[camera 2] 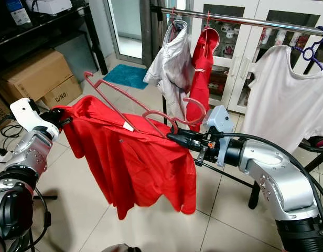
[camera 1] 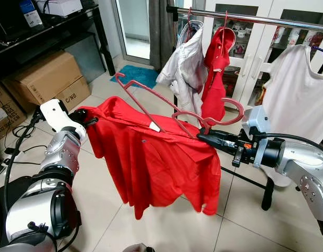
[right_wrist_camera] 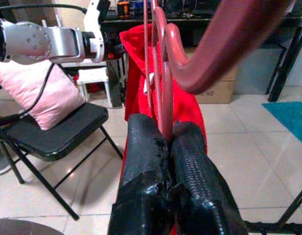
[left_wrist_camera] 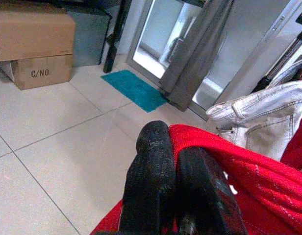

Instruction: Hang hanger

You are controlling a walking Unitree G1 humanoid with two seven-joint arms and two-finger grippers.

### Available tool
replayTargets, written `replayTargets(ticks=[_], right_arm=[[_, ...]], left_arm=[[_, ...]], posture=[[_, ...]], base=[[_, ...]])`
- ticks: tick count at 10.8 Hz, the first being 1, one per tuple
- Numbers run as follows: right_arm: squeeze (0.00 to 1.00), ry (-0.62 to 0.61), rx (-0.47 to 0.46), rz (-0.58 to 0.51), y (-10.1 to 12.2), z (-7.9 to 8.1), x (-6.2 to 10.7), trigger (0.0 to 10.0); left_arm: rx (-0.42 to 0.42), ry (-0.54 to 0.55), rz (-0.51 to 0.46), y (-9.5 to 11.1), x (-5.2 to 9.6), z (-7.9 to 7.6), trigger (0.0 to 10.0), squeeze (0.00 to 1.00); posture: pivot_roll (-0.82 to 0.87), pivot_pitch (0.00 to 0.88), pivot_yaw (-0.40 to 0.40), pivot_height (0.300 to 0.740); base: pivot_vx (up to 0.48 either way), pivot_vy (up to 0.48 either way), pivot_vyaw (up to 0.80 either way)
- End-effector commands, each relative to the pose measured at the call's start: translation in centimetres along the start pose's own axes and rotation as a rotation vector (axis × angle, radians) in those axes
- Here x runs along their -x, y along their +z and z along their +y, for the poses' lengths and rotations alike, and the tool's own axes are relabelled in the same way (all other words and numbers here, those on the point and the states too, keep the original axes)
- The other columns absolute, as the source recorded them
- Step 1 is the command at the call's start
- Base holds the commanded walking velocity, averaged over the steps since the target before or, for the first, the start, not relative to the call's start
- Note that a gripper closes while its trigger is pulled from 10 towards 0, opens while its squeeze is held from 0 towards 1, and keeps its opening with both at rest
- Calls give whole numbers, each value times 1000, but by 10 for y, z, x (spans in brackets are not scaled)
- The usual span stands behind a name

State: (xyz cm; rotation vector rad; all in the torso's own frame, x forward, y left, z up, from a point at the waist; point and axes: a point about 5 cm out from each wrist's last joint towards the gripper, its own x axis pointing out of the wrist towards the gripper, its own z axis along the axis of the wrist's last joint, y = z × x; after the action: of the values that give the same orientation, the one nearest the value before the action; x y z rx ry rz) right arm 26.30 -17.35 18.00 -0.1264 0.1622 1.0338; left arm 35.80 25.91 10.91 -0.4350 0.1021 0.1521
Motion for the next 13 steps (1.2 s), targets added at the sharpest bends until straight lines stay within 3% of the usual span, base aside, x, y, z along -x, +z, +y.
replayTargets(ticks=[1,2,3,6,8,9,10,11,12,13], right_arm=[[0,-69,15,21,2,-9,15,0],[0,-218,-116,-169,3,-7,-27,0],[0,-266,-189,-237,5,-3,-46,0],[0,-283,-195,-241,5,-3,-51,0],[0,-421,-219,-386,23,-16,-54,0],[0,-482,-221,-394,24,-22,-52,0],[0,-631,-35,-81,-16,-29,-44,0],[0,-707,-55,29,-42,-28,-39,7294],[0,-771,-215,81,-75,-15,-36,10000],[0,-823,-269,116,-97,6,-34,10000]], left_arm=[[-18,87,-90,25,3,22,0,0],[-455,-481,128,-28,6,-57,0,0],[-600,-715,224,-54,16,-87,0,0],[-628,-771,235,-55,19,-92,0,0],[-735,-855,373,-78,31,-84,0,0],[-745,-863,394,-82,35,-79,0,0],[-562,-707,233,-63,32,-75,0,0],[-477,-600,163,-51,30,-70,0,0],[-406,-526,197,-52,37,-61,10000,0],[-382,-472,177,-53,47,-59,10000,0]], posture=[[-158,0,132,740],[-145,0,140,740],[-140,0,139,740],[-143,0,140,740],[-145,0,144,740],[-147,0,144,740],[-138,0,123,740],[-136,0,119,740],[-134,0,121,740],[-142,0,130,740]], base=[[0,0,0],[0,0,0],[0,0,0],[0,0,0],[0,0,0],[0,0,0],[0,0,0],[0,0,0],[0,0,0],[0,0,0]])
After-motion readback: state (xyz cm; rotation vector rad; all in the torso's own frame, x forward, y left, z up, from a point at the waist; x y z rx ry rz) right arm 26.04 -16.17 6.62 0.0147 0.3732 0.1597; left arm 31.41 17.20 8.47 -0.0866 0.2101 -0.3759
